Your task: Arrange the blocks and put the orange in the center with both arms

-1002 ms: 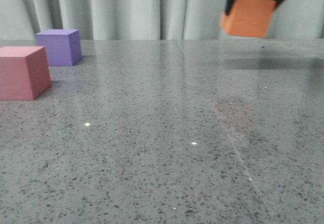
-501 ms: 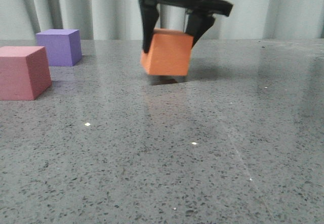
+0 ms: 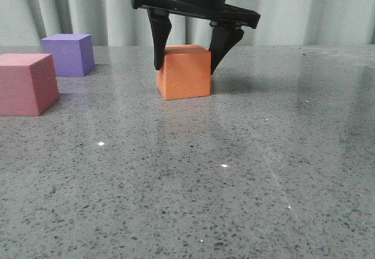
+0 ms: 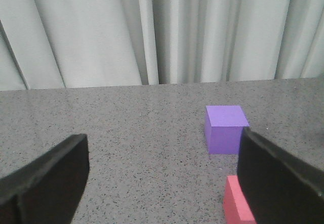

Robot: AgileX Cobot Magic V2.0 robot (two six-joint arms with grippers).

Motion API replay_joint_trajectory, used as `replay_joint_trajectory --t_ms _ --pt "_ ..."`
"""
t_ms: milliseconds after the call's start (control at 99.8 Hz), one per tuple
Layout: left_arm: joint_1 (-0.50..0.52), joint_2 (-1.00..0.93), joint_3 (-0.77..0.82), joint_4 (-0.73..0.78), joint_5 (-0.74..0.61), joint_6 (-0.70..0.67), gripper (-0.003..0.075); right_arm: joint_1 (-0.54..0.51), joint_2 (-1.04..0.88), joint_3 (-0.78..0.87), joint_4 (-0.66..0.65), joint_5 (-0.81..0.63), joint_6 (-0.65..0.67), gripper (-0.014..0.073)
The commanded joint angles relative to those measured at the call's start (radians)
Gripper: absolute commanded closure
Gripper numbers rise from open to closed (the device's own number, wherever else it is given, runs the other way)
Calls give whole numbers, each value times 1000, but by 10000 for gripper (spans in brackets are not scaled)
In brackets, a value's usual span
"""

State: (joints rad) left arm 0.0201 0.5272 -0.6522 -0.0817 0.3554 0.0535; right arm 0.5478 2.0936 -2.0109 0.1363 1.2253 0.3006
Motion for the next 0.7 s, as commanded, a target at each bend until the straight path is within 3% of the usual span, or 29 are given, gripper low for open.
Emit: replay_joint_trajectory --t_ms 0,692 --pt "-3 9 -36 -9 -82 -1 155 -3 -66 -34 6 -6 -1 13" --pt "-3 9 -36 -9 -83 -1 155 3 -296 -20 -27 78 -34 13"
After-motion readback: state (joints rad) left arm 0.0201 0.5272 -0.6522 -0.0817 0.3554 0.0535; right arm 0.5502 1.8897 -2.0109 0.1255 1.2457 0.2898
